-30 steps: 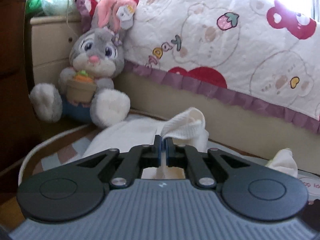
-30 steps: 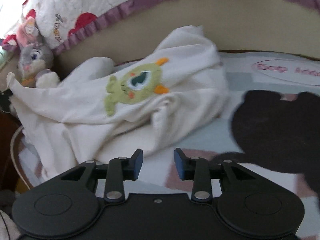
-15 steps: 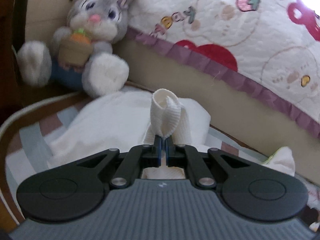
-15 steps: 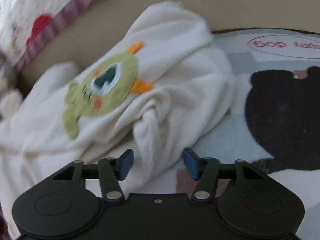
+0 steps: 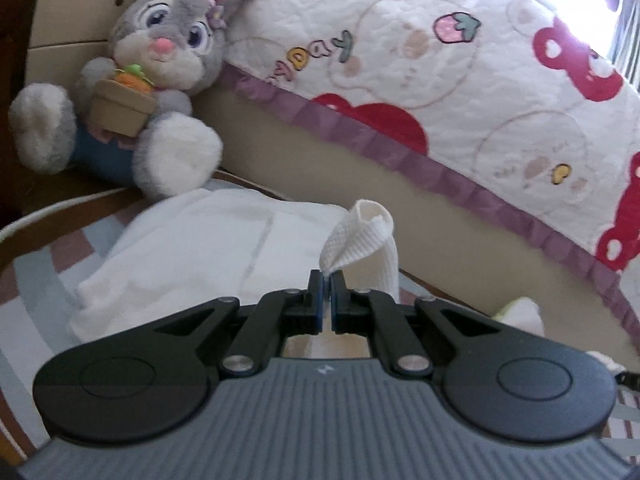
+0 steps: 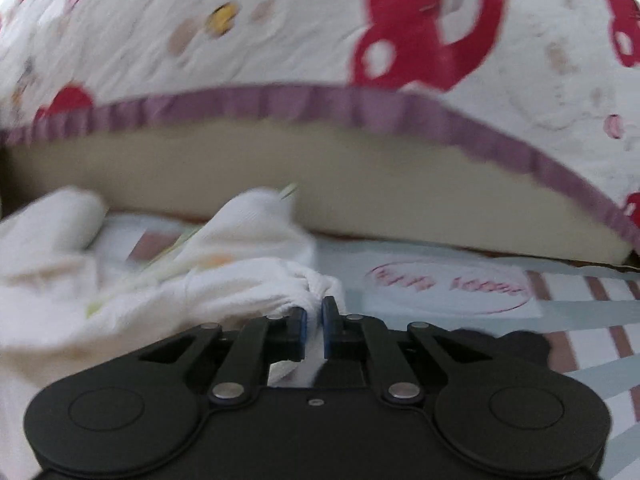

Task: Fold clothes

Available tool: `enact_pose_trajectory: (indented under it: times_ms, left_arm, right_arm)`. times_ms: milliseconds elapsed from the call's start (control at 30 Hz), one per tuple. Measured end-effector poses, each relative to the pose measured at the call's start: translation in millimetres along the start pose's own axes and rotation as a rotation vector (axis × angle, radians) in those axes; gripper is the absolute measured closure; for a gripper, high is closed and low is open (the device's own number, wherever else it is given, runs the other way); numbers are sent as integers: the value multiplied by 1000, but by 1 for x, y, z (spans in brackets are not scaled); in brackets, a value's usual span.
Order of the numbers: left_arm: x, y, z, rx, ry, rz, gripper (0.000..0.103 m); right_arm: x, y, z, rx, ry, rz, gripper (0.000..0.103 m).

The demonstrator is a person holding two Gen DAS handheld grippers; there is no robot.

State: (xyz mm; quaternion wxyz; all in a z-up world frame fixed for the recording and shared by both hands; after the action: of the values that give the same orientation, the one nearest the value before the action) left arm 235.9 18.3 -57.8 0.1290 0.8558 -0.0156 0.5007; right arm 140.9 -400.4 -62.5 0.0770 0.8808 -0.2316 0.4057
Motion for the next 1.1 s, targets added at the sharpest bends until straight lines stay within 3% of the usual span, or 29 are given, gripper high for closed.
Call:
enact_pose_trajectory:
  times_ms: [100,233,333,400,500,567,633,700,767,833,867,967,1033,1100]
  left_arm:
    - [4,9,-5,-18,27,26,101]
    - [6,25,-2,-19,31,123,101]
    - [-10,42,25,-98,-102,142,99]
    - [-23,52,43,-159,-183,122,98]
    - [-38,67,55,-137,-238,210,98]
    - [-44,75,57,-113,-247,276,98]
    - [-49,79,56,-168,-261,247,94]
    - [-53,84,54,-226,-273,216,83]
    - [-57,95,56,-286,-267,221,81]
    - [-63,111,61,-323,-266,281,66]
    - [-68,118,64,-310,-267,319,51]
    - [-80,129,67,-156,-234,459,49]
    - [-86,133,69,-47,-226,572,49]
    - [-91,132,74,-22,-248,593,49]
  right_arm:
    - [14,22,-3,-62,27,-29,96]
    - [0,44,0,-85,-1,-45,96]
    - [-17,68,23,-41,-117,46,97]
    - [-18,82,36,-15,-144,73,97]
    - [9,87,37,-51,-132,-12,97]
    - [47,83,31,-105,-102,-106,98]
    - [82,76,25,-153,-68,-222,98]
    - [96,68,26,-176,-47,-345,98]
    - [109,59,26,-198,-24,-469,97]
    - [119,52,30,-224,-3,-584,97]
    - [110,56,39,-248,6,-616,98]
    - [74,78,72,-365,46,-699,98]
    - [49,98,86,-367,22,-594,97]
    - [25,118,99,-359,-9,-476,97]
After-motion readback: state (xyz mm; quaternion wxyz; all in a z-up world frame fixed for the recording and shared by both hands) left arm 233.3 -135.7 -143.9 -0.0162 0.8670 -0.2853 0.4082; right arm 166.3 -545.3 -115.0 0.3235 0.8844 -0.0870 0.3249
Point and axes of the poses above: each gripper's, at about its wrist camera, not at the fingertips, and z roughly the way its jaws point, y to its right, x to its top, the point moved 6 cm from there along z, roughly the way its jaws point, and after that the axes turned 10 degrees about z, right-handed, at the moved point
